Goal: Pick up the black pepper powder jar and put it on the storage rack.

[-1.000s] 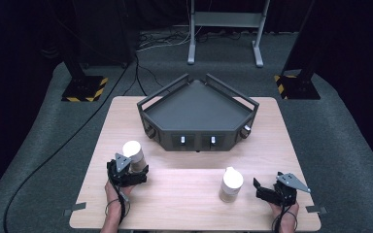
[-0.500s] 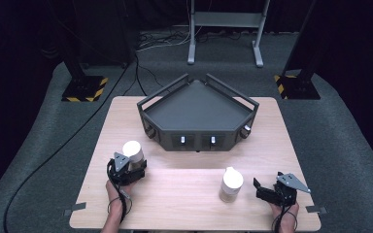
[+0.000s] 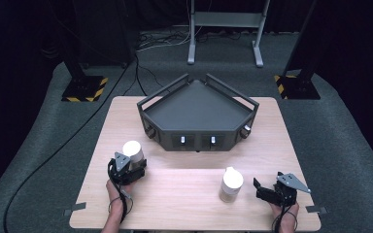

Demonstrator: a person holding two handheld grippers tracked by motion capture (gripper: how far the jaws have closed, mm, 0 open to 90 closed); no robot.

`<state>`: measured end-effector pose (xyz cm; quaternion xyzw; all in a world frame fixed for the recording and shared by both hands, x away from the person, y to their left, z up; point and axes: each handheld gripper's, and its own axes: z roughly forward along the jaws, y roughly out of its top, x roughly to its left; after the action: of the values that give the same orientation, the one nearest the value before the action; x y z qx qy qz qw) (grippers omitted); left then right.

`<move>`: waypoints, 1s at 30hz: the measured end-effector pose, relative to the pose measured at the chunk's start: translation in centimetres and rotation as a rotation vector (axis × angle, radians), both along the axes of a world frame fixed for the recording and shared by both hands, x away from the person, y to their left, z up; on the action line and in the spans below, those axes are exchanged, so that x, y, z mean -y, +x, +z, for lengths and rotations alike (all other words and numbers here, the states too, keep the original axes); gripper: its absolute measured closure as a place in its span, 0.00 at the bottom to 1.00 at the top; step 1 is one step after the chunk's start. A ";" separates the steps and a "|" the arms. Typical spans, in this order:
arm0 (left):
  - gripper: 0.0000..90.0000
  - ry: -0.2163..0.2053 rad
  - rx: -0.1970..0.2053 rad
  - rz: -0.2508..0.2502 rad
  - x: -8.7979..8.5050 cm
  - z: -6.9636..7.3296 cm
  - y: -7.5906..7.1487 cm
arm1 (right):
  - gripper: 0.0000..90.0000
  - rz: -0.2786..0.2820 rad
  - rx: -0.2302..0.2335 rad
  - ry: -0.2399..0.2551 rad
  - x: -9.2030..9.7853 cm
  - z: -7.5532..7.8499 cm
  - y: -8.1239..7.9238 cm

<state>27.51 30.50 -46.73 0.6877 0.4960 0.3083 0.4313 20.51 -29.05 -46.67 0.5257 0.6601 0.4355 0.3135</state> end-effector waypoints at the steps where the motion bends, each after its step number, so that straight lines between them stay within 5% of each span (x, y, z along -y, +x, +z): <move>1: 0.34 -0.001 0.000 0.001 0.0 0.0 0.0 | 0.01 0.001 0.000 0.000 0.0 0.0 0.0; 30: 0.34 -0.007 0.002 0.001 -0.6 1.9 0.0 | 0.01 0.003 -0.003 0.005 0.1 0.0 0.1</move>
<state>27.50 31.06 -44.86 0.6857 0.4967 0.3075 0.4342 20.59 -29.19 -46.66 0.5262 0.6601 0.4370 0.3106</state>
